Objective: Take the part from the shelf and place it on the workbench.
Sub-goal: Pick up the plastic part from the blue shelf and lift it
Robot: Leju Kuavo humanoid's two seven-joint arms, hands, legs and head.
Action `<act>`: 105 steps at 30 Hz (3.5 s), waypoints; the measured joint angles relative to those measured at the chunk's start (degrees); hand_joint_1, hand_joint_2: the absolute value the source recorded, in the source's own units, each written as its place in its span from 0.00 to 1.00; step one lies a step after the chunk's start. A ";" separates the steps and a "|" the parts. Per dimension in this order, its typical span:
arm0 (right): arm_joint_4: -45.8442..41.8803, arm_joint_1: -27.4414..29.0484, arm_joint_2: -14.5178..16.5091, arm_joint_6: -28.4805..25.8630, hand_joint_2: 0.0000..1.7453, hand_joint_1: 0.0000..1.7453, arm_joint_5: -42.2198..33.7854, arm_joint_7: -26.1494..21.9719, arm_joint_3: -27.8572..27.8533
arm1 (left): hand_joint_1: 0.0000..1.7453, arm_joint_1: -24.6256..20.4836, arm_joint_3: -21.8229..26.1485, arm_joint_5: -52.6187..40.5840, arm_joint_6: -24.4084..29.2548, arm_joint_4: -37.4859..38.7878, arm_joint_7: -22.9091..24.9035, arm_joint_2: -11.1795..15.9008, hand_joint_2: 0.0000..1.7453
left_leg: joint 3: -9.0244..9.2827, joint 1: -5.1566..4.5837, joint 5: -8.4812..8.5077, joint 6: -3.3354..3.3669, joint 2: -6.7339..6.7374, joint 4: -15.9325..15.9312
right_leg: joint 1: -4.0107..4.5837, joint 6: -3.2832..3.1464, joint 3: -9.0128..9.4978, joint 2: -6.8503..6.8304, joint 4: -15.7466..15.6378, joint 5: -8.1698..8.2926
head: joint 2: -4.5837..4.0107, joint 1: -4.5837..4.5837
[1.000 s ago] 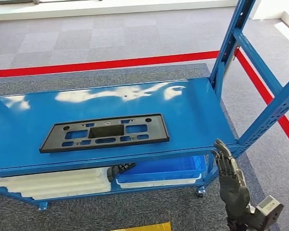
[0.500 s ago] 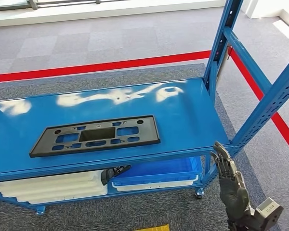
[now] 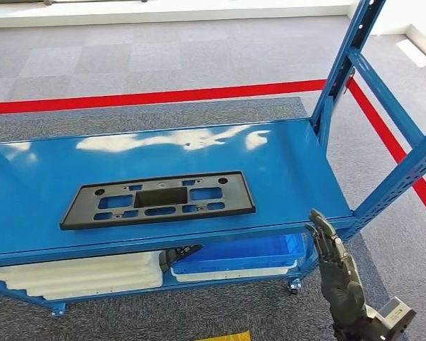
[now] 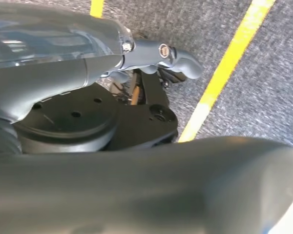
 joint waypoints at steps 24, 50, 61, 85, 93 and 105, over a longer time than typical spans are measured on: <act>-0.15 -1.54 -2.59 -2.98 0.00 1.00 1.17 2.21 2.46 | 0.00 0.17 -0.15 -0.04 -0.03 0.02 -0.34 0.04 0.00 | -0.31 0.74 -0.33 -2.95 -0.01 1.77 | -0.26 -1.06 2.62 -0.25 -6.05 4.19 | 0.00 -0.06; 2.62 -4.84 -4.67 -6.87 0.00 0.00 4.01 3.41 5.32 | 0.00 0.41 -0.40 -0.07 0.49 0.02 -0.88 1.31 0.00 | -6.46 0.50 -7.26 -3.34 0.05 15.47 | 0.22 -2.33 1.68 -0.42 -6.02 4.97 | 0.00 -0.15; 6.51 -13.74 -9.82 -10.99 1.00 0.00 10.69 9.35 7.34 | 0.00 0.22 -0.41 0.30 1.30 0.02 -0.48 1.94 0.00 | 0.03 0.27 0.33 -0.37 0.23 -0.28 | 0.10 0.01 -0.12 -0.09 -1.07 1.39 | 0.00 -0.08; 9.22 -14.93 -11.13 -15.22 0.00 0.00 14.88 10.52 10.87 | 0.00 0.43 -0.57 -0.08 1.41 0.02 -1.28 2.33 0.00 | -0.23 2.00 0.37 -5.01 0.05 0.81 | 0.17 -2.12 2.10 -0.08 -5.94 4.59 | 0.00 -0.19; 11.65 -19.00 -10.62 -20.65 0.75 0.00 27.74 13.88 14.74 | 0.00 0.17 -0.75 -1.04 1.28 0.02 -1.64 2.49 0.00 | 0.10 1.29 0.01 -4.04 0.13 -0.18 | -0.07 -1.27 2.14 -0.01 -6.15 4.61 | 0.00 -0.13; 19.40 -26.65 -6.57 -24.68 1.00 0.00 38.88 19.82 23.41 | 0.00 0.00 -2.11 -2.66 1.67 0.02 -1.40 3.34 0.00 | 0.14 1.28 0.04 -3.93 0.09 -0.17 | -0.08 -1.16 2.10 -0.05 -6.15 4.60 | 0.00 -0.13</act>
